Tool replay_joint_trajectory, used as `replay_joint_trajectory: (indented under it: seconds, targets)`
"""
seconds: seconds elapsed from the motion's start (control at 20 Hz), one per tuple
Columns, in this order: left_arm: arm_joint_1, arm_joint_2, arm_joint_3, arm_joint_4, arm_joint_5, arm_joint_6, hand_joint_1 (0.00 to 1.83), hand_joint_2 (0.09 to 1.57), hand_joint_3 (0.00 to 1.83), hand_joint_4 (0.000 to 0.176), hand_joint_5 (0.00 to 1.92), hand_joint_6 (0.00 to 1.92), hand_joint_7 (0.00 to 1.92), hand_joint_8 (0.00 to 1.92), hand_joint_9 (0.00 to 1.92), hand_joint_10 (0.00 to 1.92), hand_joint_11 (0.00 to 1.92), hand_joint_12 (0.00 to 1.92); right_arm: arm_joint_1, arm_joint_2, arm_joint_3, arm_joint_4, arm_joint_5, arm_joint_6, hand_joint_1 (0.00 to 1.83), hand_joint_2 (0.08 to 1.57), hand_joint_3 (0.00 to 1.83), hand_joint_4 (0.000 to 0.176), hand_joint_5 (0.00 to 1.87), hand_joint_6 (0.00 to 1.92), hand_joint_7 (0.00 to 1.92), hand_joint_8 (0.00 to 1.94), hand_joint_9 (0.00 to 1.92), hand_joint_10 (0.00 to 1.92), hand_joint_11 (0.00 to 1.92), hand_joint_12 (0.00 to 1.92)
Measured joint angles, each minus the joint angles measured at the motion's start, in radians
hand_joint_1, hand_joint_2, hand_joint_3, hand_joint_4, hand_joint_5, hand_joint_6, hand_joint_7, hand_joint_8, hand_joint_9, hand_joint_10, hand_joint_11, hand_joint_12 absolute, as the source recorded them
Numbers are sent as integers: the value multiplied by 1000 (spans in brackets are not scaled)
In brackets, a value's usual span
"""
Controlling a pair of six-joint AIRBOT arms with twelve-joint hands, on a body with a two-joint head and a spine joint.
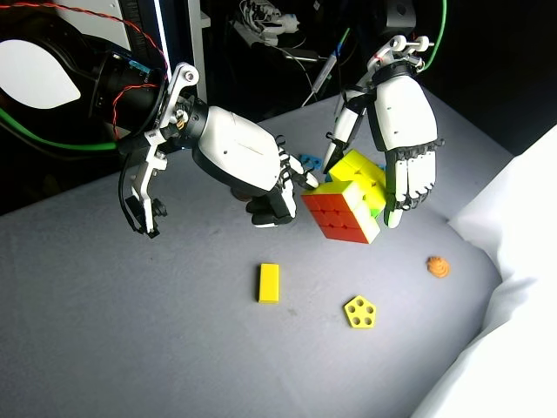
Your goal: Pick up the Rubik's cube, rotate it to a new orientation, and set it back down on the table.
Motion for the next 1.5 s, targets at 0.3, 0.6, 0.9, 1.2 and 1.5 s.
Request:
replay_joint_trajectory:
  seconds: [0.3, 0.6, 0.9, 1.2, 1.5]
  targets:
    - [0, 1, 0, 1, -20, 7, 1092, 1237, 0, 0, 639, 1382, 312, 1582, 344, 1609, 253, 1783, 0, -48, 15, 207, 0, -220, 46, 1245, 0, 0, 127, 8, 637, 1777, 770, 1921, 617, 1921]
    - [0, 1, 2, 1, -27, 12, 1111, 1331, 1, 0, 607, 1402, 586, 1766, 343, 1607, 262, 1773, 0, -67, 25, 259, 1, -275, 71, 1245, 0, 0, 124, 5, 652, 1796, 786, 1921, 644, 1921]
    - [0, 1, 2, 2, -36, 15, 1058, 1292, 0, 0, 636, 1489, 278, 1619, 320, 1642, 243, 1807, -3, -91, 44, 285, 8, -297, 37, 1251, 0, 0, 121, 2, 611, 1777, 734, 1921, 593, 1921]
    - [-8, -2, 2, 8, -17, 0, 1080, 1264, 0, 0, 684, 1420, 306, 1592, 342, 1613, 266, 1779, -22, -124, 71, 297, 4, -311, 28, 1264, 2, 0, 128, 11, 619, 1773, 743, 1921, 599, 1921]
    - [-8, -2, 2, 8, -21, -1, 1072, 1272, 0, 0, 669, 1445, 279, 1611, 328, 1614, 282, 1746, -21, -148, 91, 323, 16, -330, 0, 1268, 2, 0, 118, 4, 608, 1741, 724, 1921, 603, 1921]
